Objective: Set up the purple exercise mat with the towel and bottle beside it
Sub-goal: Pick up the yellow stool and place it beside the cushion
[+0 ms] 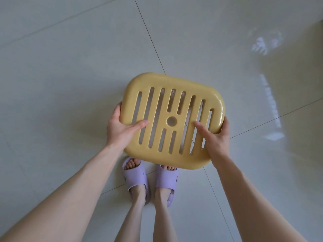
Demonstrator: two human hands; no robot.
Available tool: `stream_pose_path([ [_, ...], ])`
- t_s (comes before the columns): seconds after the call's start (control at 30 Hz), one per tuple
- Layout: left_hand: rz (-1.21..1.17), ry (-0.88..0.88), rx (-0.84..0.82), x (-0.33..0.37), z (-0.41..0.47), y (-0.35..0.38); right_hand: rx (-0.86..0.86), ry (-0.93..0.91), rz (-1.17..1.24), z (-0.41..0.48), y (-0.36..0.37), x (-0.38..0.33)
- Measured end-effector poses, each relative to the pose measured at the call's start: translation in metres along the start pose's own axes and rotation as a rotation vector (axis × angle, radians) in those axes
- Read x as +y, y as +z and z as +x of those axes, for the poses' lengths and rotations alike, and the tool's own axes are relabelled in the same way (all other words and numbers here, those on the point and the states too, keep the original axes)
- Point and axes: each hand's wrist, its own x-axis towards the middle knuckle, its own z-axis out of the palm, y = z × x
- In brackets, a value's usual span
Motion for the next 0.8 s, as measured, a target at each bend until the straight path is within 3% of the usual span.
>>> stream_pose_path([
  [0.47, -0.212, -0.022, 0.241, 0.100, -0.078, -0.120, -0.206, -0.148, -0.179, -0.079, 0.037, -0.170],
  [0.8, -0.318, -0.028, 0.415, 0.154, -0.112, -0.271, -0.359, -0.258, -0.295, -0.171, 0.143, -0.285],
])
